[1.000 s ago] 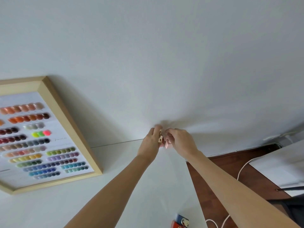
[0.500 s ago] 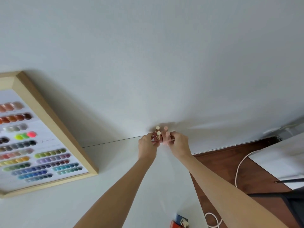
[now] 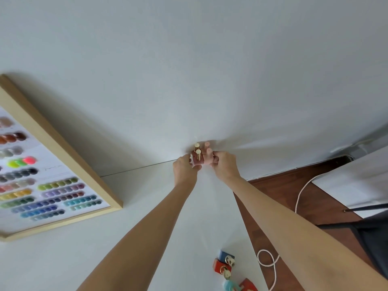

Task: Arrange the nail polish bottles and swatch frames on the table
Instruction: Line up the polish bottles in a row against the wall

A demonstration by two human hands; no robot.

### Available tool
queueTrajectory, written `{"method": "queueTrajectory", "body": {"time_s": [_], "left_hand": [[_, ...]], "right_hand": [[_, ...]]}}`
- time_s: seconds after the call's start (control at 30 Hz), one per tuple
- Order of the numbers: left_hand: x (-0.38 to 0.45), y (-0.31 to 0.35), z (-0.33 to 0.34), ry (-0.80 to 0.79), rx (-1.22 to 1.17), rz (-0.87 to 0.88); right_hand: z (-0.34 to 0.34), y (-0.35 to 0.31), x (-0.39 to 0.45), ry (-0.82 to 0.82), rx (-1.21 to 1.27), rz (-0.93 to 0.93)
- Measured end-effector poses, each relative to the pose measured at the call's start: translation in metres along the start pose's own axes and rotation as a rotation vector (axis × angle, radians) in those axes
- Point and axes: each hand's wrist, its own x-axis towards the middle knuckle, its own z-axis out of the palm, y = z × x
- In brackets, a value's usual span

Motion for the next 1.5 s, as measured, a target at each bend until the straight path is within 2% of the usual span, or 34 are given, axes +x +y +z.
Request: {"method": "queueTrajectory", "body": {"time_s": [0.2,0.33,0.6,0.73,0.87,1.27,1.5], "left_hand": [[-0.044,-0.011,-0.024,-0.031,0.007,-0.007],[-0.098,-0.02,-0.045,-0.097,0.006,0.086],[-0.212,-0.039,-0.065,-0.255,0.084,0.305],[-0.246,-0.039,-0.058,-0.333,0.195,0.44],[-0.261,-0.027,-0.048,-0.348,0.267,0.488],[-0.267,-0.011,-0.041,-0.333,0.522,0.49],[-0.266,-0.03,-0.054,-0.291,0.472,0.508]], "right_hand": [[-0.029,0.01,-0.045,-0.074,0.007,0.08],[-0.047,0.025,-0.094,-0.079,0.033,0.098],[-0.076,0.042,-0.212,-0.152,0.04,-0.012],[-0.076,0.05,-0.254,-0.236,-0.014,-0.02],[-0.066,0.05,-0.282,-0.309,-0.087,-0.011],[-0.055,0.046,-0.312,-0.076,-0.172,-0.092],[-0.072,0.036,-0.309,0.153,-0.089,-0.113]]}}
